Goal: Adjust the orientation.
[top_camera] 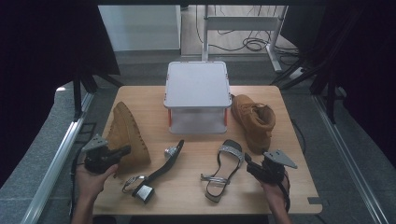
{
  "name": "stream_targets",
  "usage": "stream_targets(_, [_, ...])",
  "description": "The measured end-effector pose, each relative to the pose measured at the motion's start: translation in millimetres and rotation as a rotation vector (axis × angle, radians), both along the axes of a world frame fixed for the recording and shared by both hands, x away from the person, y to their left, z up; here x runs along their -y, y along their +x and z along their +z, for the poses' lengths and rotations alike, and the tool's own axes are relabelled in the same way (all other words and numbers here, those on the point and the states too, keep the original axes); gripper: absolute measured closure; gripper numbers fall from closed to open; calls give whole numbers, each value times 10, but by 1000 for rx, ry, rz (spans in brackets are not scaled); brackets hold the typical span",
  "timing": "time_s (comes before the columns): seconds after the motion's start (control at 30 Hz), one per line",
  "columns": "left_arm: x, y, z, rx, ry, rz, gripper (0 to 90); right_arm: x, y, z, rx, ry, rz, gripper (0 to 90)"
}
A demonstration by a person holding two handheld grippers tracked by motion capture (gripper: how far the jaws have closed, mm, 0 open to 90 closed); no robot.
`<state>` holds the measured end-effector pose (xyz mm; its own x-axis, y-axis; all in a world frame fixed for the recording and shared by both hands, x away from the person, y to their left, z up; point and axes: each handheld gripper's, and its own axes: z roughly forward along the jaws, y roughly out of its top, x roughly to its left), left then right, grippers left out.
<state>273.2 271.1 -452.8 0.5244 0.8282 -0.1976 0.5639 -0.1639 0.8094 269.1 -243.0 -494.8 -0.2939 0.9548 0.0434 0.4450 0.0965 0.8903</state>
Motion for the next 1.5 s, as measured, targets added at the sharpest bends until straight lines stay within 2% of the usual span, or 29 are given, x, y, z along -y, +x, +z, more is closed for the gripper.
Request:
stream_targets(0.27, [234, 69, -108, -42, 44, -69, 897, -21, -26, -27, -11, -10, 1, 304])
stream_targets(0.4, [298, 97, -143, -56, 51, -86, 898, -23, -26, -42, -21, -16, 3, 305])
stream_targets(0.5, [354, 104, -167, -56, 46, -91, 898, -25, -26, -65, -27, -15, 4, 305])
stream_targets(0.67, [432, 111, -197, -65, 61, -115, 898, -32, -30, -78, -31, -17, 5, 305])
stream_targets(0.9, [480, 114, -226, -65, 60, -125, 898, -24, -30, -76, -31, -17, 3, 305])
stream_targets(1.03, [534, 120, -258, -81, 59, -144, 899, -30, -28, -88, -37, -18, 2, 305])
stream_targets(1.5, [715, 109, -330, -101, 84, -201, 899, -68, -30, -117, -38, -49, 9, 303])
